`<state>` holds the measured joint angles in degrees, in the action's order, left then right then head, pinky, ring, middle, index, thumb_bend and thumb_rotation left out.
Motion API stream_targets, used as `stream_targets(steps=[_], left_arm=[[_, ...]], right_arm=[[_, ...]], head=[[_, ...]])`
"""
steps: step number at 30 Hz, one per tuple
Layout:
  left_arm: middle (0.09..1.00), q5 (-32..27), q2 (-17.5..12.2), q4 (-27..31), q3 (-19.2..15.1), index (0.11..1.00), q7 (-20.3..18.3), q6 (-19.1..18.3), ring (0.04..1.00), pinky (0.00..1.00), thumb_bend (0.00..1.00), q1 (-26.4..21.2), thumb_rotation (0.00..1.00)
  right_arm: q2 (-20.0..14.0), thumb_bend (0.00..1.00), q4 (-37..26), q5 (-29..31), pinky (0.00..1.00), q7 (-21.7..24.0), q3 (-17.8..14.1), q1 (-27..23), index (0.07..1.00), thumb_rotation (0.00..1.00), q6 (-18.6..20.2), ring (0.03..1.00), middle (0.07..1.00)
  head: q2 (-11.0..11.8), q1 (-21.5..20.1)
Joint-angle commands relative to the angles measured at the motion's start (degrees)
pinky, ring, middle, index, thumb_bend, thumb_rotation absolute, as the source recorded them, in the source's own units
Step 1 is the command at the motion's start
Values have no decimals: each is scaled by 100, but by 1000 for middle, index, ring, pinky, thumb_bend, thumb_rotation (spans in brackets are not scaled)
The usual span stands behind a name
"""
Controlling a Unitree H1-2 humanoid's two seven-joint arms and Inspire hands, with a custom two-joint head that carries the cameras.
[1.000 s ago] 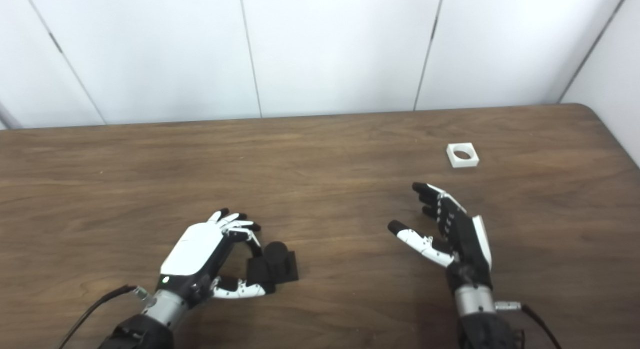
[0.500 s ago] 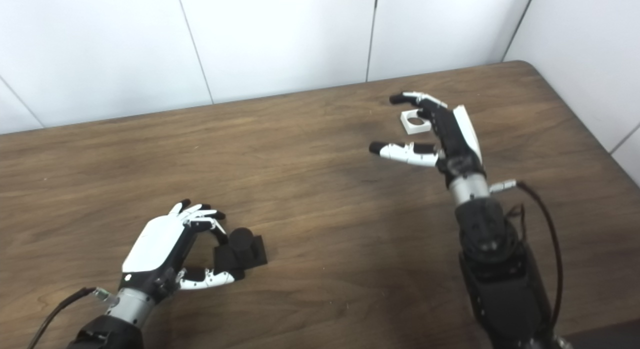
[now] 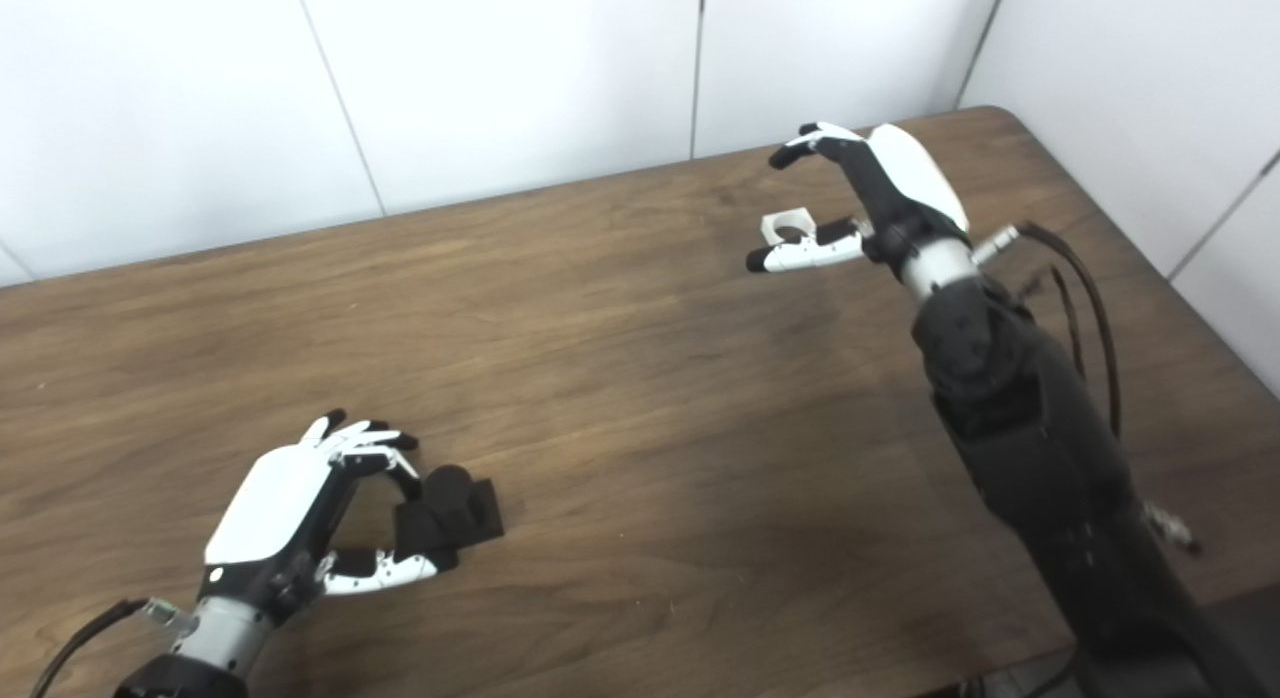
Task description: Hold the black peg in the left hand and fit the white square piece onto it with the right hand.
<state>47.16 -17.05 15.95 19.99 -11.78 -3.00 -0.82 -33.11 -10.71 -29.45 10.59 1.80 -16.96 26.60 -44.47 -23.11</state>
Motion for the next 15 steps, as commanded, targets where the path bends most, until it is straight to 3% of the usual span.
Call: stream_targets(steps=[1, 15], left_arm=[[776, 11, -111, -13, -46, 487, -9, 85, 878, 1000, 517, 30, 45], [769, 45, -123, 131, -147, 487, -110, 131, 871, 1000, 517, 114, 45]], right_arm=[[-300, 872, 165, -214, 910, 90, 67, -415, 722, 250, -71, 964, 924], [-593, 879, 1599, -774, 973, 564, 823, -1291, 742, 177, -99, 988, 932]], head=[[-18, -31], [-69, -78]])
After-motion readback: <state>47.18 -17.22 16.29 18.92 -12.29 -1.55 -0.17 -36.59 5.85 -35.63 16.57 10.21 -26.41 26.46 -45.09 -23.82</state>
